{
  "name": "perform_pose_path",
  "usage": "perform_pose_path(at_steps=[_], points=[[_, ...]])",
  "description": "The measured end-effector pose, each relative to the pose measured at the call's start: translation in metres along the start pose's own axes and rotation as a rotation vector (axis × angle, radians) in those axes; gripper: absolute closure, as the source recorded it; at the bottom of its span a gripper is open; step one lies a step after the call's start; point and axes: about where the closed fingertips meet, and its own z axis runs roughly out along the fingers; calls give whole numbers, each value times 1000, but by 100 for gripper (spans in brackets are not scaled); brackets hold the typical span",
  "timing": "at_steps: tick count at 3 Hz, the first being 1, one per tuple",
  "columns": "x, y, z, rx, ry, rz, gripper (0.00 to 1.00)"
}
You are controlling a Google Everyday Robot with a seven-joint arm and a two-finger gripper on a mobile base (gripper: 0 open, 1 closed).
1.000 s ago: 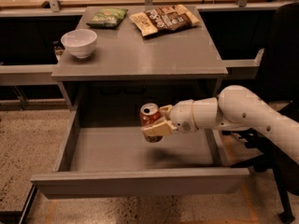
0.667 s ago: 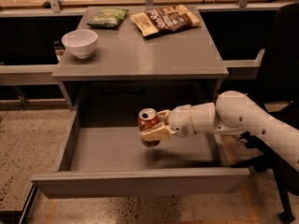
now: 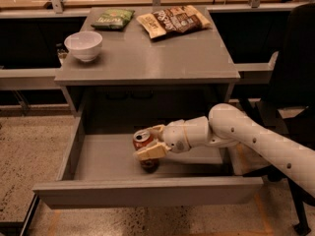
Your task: Place coke can into top drawer
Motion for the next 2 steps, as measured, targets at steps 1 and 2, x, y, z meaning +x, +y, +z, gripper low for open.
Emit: perform_pose_path(at_steps=[1,2], points=[[10,6,21,-41,-19,22,0],[10,6,21,-42,-20,23,0]])
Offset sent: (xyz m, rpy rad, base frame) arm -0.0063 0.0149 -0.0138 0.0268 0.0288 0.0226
